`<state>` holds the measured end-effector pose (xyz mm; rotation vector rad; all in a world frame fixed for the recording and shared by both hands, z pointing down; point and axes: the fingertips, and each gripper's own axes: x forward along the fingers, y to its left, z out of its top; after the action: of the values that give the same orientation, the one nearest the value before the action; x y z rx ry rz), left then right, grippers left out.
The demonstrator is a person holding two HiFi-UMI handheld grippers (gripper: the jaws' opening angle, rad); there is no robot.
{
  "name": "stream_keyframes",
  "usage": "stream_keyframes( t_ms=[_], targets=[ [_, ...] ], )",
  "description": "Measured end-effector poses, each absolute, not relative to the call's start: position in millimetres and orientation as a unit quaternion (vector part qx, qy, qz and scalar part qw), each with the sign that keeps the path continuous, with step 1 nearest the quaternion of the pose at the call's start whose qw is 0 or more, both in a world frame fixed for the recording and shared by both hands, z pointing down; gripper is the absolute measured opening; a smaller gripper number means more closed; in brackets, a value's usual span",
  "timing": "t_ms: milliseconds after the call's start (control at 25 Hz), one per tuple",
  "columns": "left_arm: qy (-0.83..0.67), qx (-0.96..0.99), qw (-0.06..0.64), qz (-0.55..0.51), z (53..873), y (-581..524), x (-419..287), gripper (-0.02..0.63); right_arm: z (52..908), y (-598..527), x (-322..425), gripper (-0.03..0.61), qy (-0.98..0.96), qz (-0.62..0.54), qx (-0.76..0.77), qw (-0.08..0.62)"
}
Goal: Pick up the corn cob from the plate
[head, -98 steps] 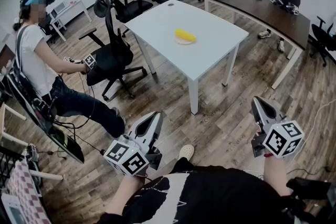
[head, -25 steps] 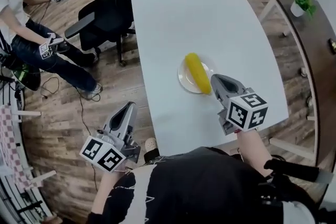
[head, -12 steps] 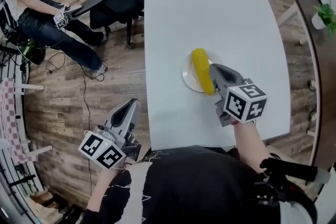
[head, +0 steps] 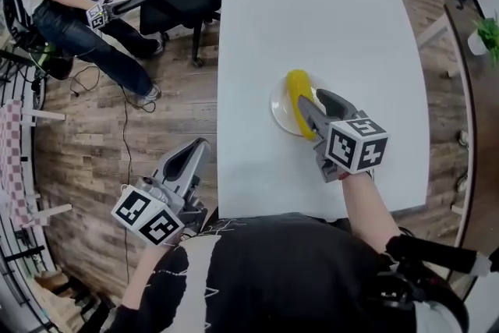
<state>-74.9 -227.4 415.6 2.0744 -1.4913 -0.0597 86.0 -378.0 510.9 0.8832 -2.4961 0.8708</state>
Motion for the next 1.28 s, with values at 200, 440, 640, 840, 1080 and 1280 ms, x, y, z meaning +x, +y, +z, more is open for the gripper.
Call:
stream_keyframes(
  t_ms=[200, 440, 640, 840, 1080, 1280],
  targets=[
    [-0.557, 0.780, 0.286, -0.021, 412.7, -232.7, -78.6, 0.012, 525.6, -379.9, 81.7, 0.214, -0.868, 0.326, 0.313, 0.204],
    [-0.536, 0.791, 0.293, -0.025, 417.2, -245.6, -65.8, 0.012, 539.6, -380.1, 80.1, 0.244, -0.853, 0.341, 0.322, 0.227],
    [-0.525, 0.798, 0.296, -0.022, 421.3, -245.5, -57.5, 0.012, 545.9, -378.9, 79.0, 0.265, -0.853, 0.330, 0.319, 0.248],
    [-0.527, 0.796, 0.298, -0.021, 419.5, -243.6, -68.3, 0.012, 549.1, -376.6, 73.7, 0.278, -0.849, 0.328, 0.317, 0.268],
    [-0.531, 0.793, 0.297, -0.023, 420.5, -238.9, -86.4, 0.012, 553.0, -372.0, 71.1, 0.281, -0.853, 0.297, 0.317, 0.291],
    [-0.522, 0.798, 0.301, -0.024, 419.9, -235.0, -102.2, 0.012, 554.9, -370.2, 69.2, 0.258, -0.849, 0.285, 0.317, 0.312]
  ],
)
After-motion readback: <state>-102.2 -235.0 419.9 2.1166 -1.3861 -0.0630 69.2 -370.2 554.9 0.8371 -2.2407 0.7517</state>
